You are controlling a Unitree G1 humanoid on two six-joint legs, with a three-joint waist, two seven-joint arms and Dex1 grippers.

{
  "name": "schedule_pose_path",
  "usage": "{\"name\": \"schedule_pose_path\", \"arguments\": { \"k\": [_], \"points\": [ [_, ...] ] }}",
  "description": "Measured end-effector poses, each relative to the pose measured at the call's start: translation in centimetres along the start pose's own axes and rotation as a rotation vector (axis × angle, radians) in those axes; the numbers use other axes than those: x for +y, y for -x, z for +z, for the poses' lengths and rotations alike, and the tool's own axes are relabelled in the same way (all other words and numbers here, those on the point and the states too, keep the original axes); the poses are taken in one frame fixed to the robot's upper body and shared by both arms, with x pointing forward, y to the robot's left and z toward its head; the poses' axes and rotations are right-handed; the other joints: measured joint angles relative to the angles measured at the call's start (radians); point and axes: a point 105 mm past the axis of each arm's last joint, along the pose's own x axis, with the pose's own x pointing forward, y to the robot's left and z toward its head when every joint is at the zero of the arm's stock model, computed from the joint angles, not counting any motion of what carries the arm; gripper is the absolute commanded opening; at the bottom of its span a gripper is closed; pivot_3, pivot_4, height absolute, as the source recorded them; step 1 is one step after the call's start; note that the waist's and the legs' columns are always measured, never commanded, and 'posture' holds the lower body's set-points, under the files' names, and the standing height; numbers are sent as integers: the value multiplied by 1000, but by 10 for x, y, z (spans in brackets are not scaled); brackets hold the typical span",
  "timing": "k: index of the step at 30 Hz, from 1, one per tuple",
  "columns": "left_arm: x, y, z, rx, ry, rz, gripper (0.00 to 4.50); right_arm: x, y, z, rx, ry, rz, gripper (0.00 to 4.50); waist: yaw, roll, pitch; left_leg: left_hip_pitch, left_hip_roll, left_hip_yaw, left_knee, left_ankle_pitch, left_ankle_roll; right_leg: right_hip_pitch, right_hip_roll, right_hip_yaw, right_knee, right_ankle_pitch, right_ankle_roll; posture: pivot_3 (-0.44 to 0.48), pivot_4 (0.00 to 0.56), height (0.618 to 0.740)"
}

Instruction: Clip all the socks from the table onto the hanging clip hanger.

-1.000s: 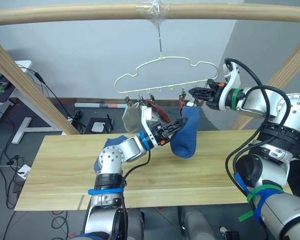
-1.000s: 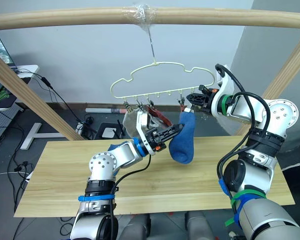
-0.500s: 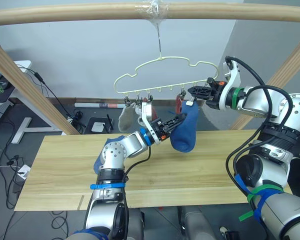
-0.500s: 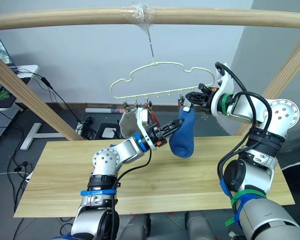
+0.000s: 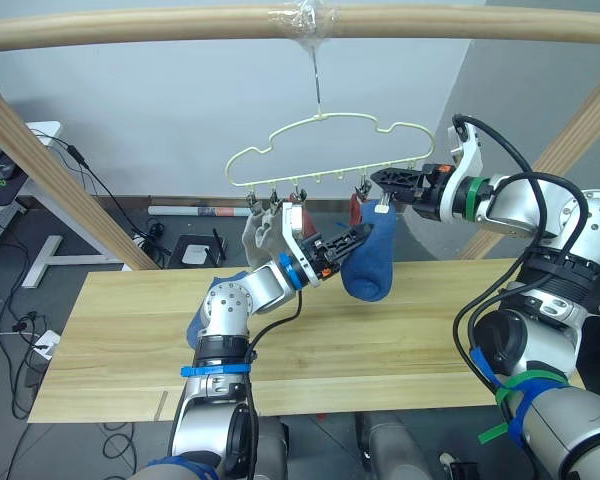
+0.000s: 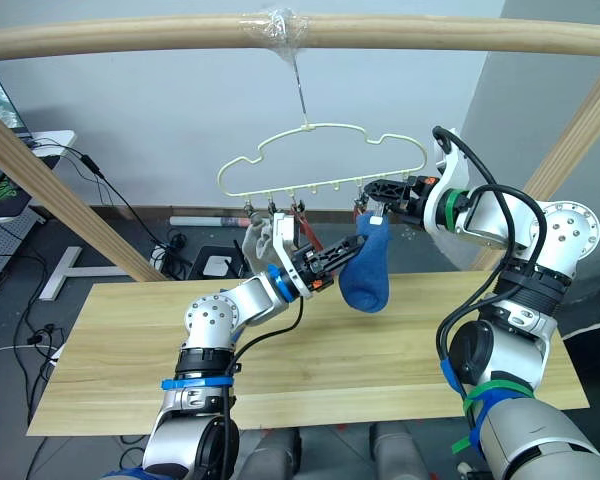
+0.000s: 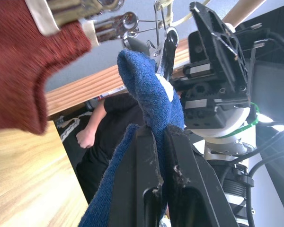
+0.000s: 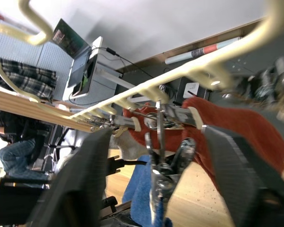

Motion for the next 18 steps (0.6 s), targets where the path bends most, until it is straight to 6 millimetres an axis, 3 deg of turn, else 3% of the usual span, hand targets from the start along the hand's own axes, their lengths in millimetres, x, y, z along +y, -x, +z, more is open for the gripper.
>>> {"name": "schedule_pose_path", "arguments": {
  "k": [2, 7, 9, 15, 18],
  "points": [
    [0, -1, -1, 5, -4, 3, 0, -1, 3, 2, -14, -7, 1, 4451, 0, 0, 0, 0, 0, 0, 0, 0, 0, 0, 0, 0, 0, 0, 0, 8, 220, 740],
    [3, -8, -6, 17, -23, 18, 0, 0, 10, 6, -45, 25, 2, 4451, 0, 0, 0, 0, 0, 0, 0, 0, 0, 0, 0, 0, 0, 0, 0, -7, 221, 740],
    [9, -15, -7, 20, -41, 45, 0, 0, 27, 7, -83, 98, 8, 4451, 9, 0, 0, -1, 0, 0, 0, 0, 0, 0, 0, 0, -1, 0, 0, -14, 221, 740],
    [20, -22, -16, 49, -65, 62, 1588, -3, 47, -3, -94, 250, -32, 4500, -5, 0, 0, -1, 0, 1, 0, 0, 0, -2, 0, 1, 0, 0, 1, -35, 217, 740],
    [23, -24, -22, 92, -83, 68, 2288, -6, 49, -21, -89, 310, -42, 4500, -13, 0, 0, -1, 0, 1, 0, 0, 0, -2, 1, 1, 0, 0, 1, -35, 217, 740]
  ]
}}
